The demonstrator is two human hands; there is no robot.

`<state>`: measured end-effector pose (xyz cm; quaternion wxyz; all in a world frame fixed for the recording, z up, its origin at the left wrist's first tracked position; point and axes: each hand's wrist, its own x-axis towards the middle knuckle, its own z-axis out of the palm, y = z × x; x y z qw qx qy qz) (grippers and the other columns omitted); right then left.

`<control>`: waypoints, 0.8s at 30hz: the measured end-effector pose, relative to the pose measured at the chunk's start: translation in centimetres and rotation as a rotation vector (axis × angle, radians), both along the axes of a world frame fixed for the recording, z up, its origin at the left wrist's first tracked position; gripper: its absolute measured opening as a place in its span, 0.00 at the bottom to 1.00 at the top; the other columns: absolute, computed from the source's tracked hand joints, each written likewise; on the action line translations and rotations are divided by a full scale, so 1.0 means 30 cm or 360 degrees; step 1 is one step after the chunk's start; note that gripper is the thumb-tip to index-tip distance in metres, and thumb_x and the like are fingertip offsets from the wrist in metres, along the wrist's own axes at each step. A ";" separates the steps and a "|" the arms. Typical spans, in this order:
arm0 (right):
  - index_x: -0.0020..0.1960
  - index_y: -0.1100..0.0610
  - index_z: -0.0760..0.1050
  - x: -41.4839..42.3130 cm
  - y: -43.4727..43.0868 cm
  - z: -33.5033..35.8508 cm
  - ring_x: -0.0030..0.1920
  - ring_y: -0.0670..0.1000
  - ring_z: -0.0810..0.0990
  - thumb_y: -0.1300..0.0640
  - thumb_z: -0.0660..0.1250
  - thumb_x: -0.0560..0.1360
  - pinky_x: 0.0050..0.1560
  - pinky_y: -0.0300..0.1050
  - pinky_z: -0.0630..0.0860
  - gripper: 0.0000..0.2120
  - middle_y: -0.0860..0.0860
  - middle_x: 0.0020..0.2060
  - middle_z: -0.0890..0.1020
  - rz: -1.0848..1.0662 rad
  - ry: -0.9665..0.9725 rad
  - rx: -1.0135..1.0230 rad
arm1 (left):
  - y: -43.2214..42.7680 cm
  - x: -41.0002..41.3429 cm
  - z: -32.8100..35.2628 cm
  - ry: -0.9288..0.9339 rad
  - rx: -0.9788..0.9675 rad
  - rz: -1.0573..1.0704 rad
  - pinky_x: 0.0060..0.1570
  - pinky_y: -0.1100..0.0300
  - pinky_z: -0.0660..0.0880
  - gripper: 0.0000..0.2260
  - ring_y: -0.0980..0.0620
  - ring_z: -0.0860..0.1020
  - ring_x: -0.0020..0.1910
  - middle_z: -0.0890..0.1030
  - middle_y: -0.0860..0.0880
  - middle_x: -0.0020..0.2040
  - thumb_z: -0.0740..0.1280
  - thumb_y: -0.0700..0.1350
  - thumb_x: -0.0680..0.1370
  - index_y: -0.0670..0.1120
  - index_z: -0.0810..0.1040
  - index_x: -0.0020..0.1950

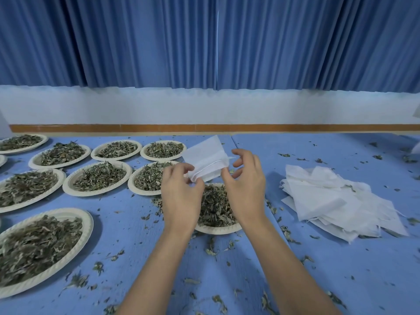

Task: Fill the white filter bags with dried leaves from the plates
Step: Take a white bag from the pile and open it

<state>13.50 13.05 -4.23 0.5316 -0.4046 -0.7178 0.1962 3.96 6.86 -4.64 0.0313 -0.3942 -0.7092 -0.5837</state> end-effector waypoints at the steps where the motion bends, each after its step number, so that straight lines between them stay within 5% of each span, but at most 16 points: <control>1: 0.58 0.48 0.70 0.000 -0.002 0.000 0.39 0.40 0.73 0.57 0.66 0.73 0.34 0.35 0.67 0.14 0.43 0.43 0.69 -0.0003 0.0001 0.0015 | -0.001 0.005 -0.005 0.0145 -0.0064 0.0005 0.40 0.66 0.70 0.06 0.58 0.75 0.37 0.74 0.51 0.49 0.68 0.39 0.73 0.44 0.78 0.50; 4: 0.51 0.52 0.73 0.001 0.001 -0.003 0.35 0.40 0.73 0.61 0.64 0.74 0.35 0.37 0.69 0.07 0.44 0.40 0.71 -0.0016 -0.0014 0.0072 | -0.002 0.007 0.001 -0.0001 -0.0011 -0.0085 0.37 0.72 0.69 0.01 0.59 0.75 0.34 0.78 0.51 0.41 0.71 0.41 0.72 0.45 0.80 0.42; 9: 0.46 0.55 0.75 0.021 0.032 -0.006 0.38 0.48 0.76 0.62 0.65 0.75 0.41 0.47 0.75 0.03 0.49 0.37 0.77 -0.0079 0.0063 -0.0059 | -0.014 -0.037 0.043 -0.1543 0.0340 -0.0582 0.30 0.66 0.71 0.07 0.56 0.78 0.34 0.81 0.50 0.38 0.74 0.41 0.70 0.46 0.77 0.41; 12: 0.45 0.55 0.75 0.024 0.036 -0.010 0.37 0.46 0.76 0.61 0.65 0.74 0.40 0.44 0.74 0.02 0.48 0.36 0.78 -0.0094 0.0067 -0.0110 | -0.023 -0.066 0.037 -0.1900 0.0505 -0.0421 0.22 0.68 0.69 0.05 0.59 0.77 0.26 0.82 0.48 0.38 0.70 0.37 0.73 0.43 0.75 0.45; 15: 0.44 0.55 0.75 0.017 0.036 -0.016 0.35 0.44 0.75 0.60 0.66 0.74 0.34 0.33 0.68 0.01 0.47 0.34 0.77 -0.0110 0.0034 -0.0161 | -0.019 -0.096 0.012 -0.1407 0.0166 -0.0027 0.28 0.64 0.73 0.09 0.54 0.78 0.31 0.79 0.45 0.47 0.69 0.39 0.75 0.43 0.72 0.51; 17: 0.43 0.55 0.74 0.007 0.030 -0.022 0.34 0.44 0.74 0.59 0.66 0.74 0.33 0.31 0.68 0.02 0.48 0.33 0.76 -0.0097 -0.0020 -0.0173 | -0.018 -0.104 0.000 -0.0890 -0.0066 0.0188 0.41 0.55 0.73 0.15 0.49 0.76 0.44 0.75 0.45 0.58 0.70 0.44 0.74 0.44 0.70 0.58; 19: 0.42 0.56 0.75 -0.003 0.022 -0.027 0.34 0.45 0.75 0.59 0.66 0.73 0.33 0.32 0.67 0.01 0.49 0.33 0.78 -0.0088 -0.0067 -0.0176 | -0.025 -0.094 -0.002 -0.0333 -0.0169 0.0381 0.42 0.53 0.68 0.17 0.48 0.73 0.49 0.71 0.46 0.62 0.67 0.49 0.75 0.46 0.70 0.62; 24: 0.42 0.56 0.75 -0.016 0.013 -0.035 0.37 0.47 0.75 0.59 0.66 0.72 0.37 0.39 0.68 0.01 0.50 0.35 0.78 -0.0073 -0.0068 -0.0224 | -0.020 -0.032 0.003 0.0787 -0.0392 0.0422 0.48 0.50 0.65 0.19 0.45 0.74 0.50 0.81 0.49 0.47 0.62 0.64 0.74 0.51 0.82 0.49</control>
